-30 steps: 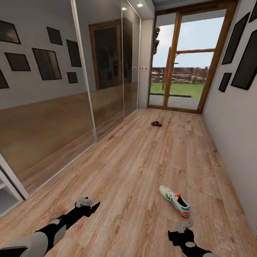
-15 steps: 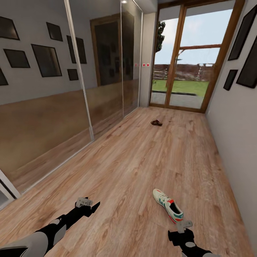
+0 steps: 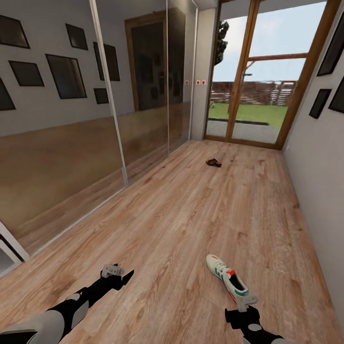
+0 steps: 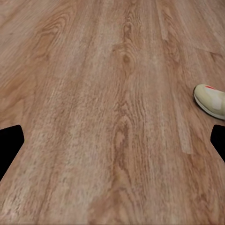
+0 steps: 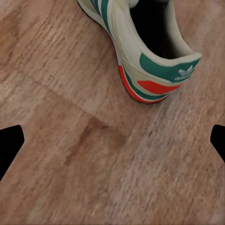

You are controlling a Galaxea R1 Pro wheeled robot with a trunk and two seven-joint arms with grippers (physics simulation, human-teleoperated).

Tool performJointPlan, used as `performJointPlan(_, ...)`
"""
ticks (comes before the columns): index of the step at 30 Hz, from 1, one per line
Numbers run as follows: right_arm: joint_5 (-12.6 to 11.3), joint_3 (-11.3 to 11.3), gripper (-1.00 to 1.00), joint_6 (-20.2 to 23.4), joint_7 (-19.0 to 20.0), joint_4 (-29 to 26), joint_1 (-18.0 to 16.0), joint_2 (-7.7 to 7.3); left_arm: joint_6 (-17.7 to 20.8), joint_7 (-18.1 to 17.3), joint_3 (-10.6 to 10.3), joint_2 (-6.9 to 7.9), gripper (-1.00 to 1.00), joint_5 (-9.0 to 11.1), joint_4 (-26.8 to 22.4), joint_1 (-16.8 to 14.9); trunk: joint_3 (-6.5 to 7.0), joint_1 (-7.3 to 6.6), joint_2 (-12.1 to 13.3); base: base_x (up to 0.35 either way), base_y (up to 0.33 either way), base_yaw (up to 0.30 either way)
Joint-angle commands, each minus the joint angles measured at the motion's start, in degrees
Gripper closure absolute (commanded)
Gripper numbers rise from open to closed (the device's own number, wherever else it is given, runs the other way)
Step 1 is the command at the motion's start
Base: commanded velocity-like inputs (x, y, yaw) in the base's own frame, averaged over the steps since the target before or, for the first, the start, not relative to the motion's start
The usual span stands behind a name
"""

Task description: Pick up the two gym shoes and the two sandals from the corridor floor and place them onto the hallstand (shoe rack) in the corridor, making sure they are on the rack and not on the floor. Arrange them so the two gym shoes are next to each other and the two sandals are next to each other.

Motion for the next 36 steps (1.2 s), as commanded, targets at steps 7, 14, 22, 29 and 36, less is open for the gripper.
performJointPlan(7,0.1,0.4,-1.0,-0.3,-0.3,0.2,-0.1,0.02,0.0,-0.4,0.1,0.01,-1.0,0.3,0.1,0.0,-0.17,-0.01,0.0,0.006,-0.175,0.039)
performJointPlan(14,0.1,0.4,-1.0,-0.3,-0.3,0.2,-0.1,0.02,0.0,-0.4,0.1,0.01,-1.0,0.3,0.1,0.0,-0.2,-0.01,0.0,0.001,-0.058,0.205)
performJointPlan(22,0.1,0.4,-1.0,-0.3,-0.3,0.2,-0.1,0.02,0.0,-0.4,0.1,0.01,-1.0,0.3,0.1,0.0,-0.2,-0.01,0.0,0.0,-0.015,0.276)
performJointPlan(29,0.1,0.4,-1.0,-0.3,-0.3,0.2,-0.1,0.02,0.0,-0.4,0.1,0.01,-1.0,0.3,0.1,-0.1,-0.2,-0.01,0.0,0.0,-0.003,0.295)
performJointPlan(36,0.1,0.4,-1.0,-0.3,-0.2,0.2,-0.1,0.03,0.0,-0.4,0.1,0.01,-1.0,0.3,0.1,0.0,-0.2,-0.01,0.0,0.0,-0.001,0.299)
